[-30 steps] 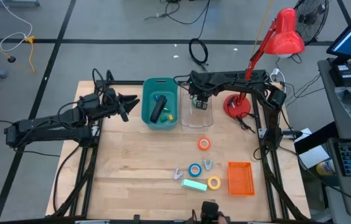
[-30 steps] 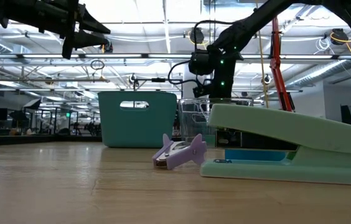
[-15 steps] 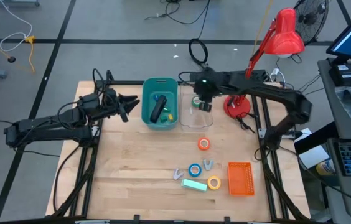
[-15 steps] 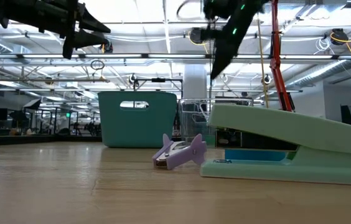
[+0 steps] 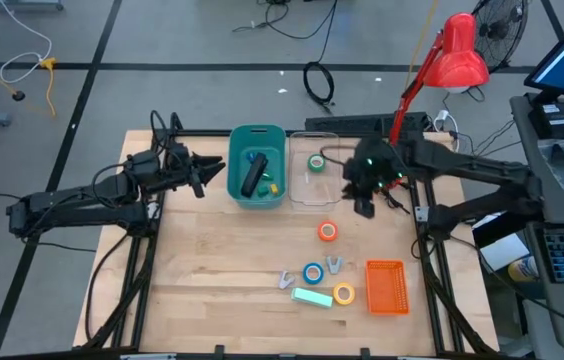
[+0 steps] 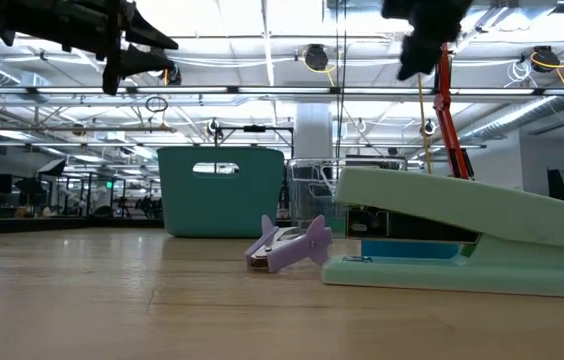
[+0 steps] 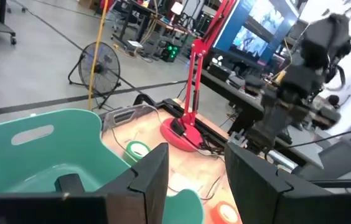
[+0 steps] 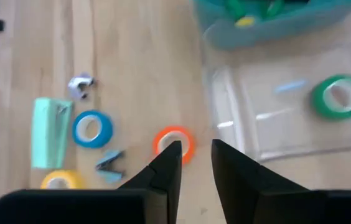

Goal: Pick and place Stapler, Stapler remover, tape
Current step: Put the orange tape into the transparent bin

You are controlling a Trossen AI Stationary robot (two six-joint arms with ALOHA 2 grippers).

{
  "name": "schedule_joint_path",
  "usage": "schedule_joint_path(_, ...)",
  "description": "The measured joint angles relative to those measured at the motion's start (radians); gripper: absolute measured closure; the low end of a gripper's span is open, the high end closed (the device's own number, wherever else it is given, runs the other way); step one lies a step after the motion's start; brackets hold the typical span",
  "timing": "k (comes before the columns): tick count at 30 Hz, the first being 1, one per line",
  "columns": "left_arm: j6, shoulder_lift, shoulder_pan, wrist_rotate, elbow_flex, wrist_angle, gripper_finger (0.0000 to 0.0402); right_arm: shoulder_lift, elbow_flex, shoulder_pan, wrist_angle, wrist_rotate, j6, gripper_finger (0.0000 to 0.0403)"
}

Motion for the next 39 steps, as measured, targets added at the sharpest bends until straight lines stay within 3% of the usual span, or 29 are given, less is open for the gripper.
schedule_joint_path(6,-0.077,0.000,0.000,0.073,0.000,-0.001,0.0245,-0.079,-0.158,0.118,0.091,0.002,0.136,0.0326)
schedule_joint_path(12,0.181,0.000,-0.071,0.227,0.000,0.000,0.0245,-0.080,-0.262,0.232,0.162,0.042,0.232,0.0327)
schedule_joint_path(19,0.239,-0.060,-0.209,0.223,0.001,-0.051,0.0245,-0.066,-0.300,0.320,0.189,0.136,0.366,0.0328)
schedule_joint_path(26,0.287,-0.214,-0.325,0.089,0.001,-0.207,0.0245,-0.007,-0.317,0.336,0.217,0.135,0.516,0.0328)
schedule_joint_path(32,0.335,-0.270,-0.349,0.127,0.001,-0.302,0.0245,0.101,-0.317,0.288,0.258,0.137,0.590,0.0322)
schedule_joint_path(39,0.416,-0.299,-0.346,0.220,-0.034,-0.322,0.0245,0.191,-0.317,0.199,0.270,0.138,0.712,0.0272)
